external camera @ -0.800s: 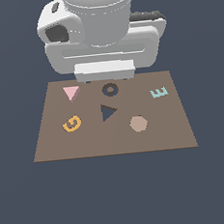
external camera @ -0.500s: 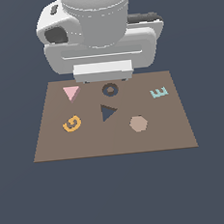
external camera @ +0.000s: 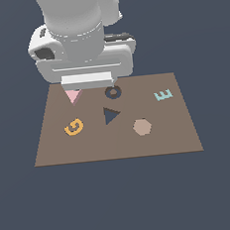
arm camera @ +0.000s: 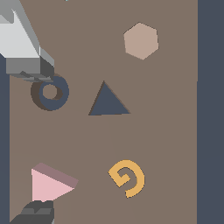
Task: Insert a designated object into the corresponding slot on a board.
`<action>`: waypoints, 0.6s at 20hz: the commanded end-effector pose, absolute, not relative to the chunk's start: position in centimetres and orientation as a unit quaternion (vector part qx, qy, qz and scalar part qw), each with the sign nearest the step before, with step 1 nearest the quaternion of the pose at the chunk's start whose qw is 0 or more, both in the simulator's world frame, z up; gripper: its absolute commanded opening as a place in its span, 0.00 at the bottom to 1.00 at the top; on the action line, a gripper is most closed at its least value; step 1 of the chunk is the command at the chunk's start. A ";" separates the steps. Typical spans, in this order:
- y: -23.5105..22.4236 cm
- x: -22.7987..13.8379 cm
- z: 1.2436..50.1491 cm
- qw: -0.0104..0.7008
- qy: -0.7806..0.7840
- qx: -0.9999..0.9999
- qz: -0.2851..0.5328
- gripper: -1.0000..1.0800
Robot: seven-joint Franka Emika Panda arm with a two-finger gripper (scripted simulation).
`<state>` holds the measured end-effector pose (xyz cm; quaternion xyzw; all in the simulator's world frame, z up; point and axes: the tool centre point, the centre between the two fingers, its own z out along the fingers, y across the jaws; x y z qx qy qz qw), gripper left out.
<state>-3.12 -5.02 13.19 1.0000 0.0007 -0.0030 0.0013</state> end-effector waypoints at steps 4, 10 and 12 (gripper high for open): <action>-9.1 -5.1 9.5 0.001 0.007 1.000 -0.002 0.96; -12.4 -6.4 6.5 0.001 0.012 1.000 -0.001 0.96; -13.2 -6.7 5.8 0.001 0.013 1.000 0.000 0.96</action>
